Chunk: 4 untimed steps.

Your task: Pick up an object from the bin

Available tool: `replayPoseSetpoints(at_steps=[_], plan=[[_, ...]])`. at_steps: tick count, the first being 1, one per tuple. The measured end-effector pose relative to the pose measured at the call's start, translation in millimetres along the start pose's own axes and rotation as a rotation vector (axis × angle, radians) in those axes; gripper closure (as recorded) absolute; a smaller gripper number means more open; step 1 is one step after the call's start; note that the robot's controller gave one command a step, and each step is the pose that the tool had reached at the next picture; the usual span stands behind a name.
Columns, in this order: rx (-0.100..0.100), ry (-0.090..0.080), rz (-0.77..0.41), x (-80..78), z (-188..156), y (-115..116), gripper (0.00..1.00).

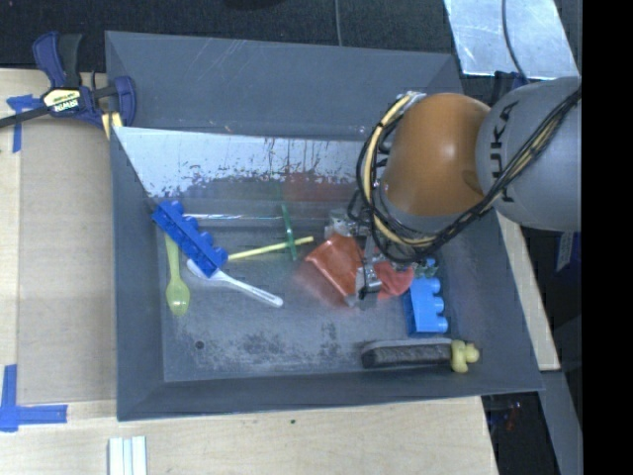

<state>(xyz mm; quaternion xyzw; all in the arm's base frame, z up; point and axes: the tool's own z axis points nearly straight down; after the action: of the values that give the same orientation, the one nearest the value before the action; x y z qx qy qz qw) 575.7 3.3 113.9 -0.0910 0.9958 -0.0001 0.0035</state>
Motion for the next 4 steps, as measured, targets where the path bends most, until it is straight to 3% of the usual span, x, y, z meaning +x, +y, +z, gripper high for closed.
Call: replayPoseSetpoints(at_steps=[1,2,3,4], plan=[[-0.003,-0.015,-0.084,-26.0,31,-3,1.0],[-0.004,-0.015,-0.084,-26.1,31,-3,1.0],[-0.009,-0.01,-0.137,-0.5,17,-24,1.0],[-0.019,-0.007,-0.118,-16.9,32,-21,1.0]])
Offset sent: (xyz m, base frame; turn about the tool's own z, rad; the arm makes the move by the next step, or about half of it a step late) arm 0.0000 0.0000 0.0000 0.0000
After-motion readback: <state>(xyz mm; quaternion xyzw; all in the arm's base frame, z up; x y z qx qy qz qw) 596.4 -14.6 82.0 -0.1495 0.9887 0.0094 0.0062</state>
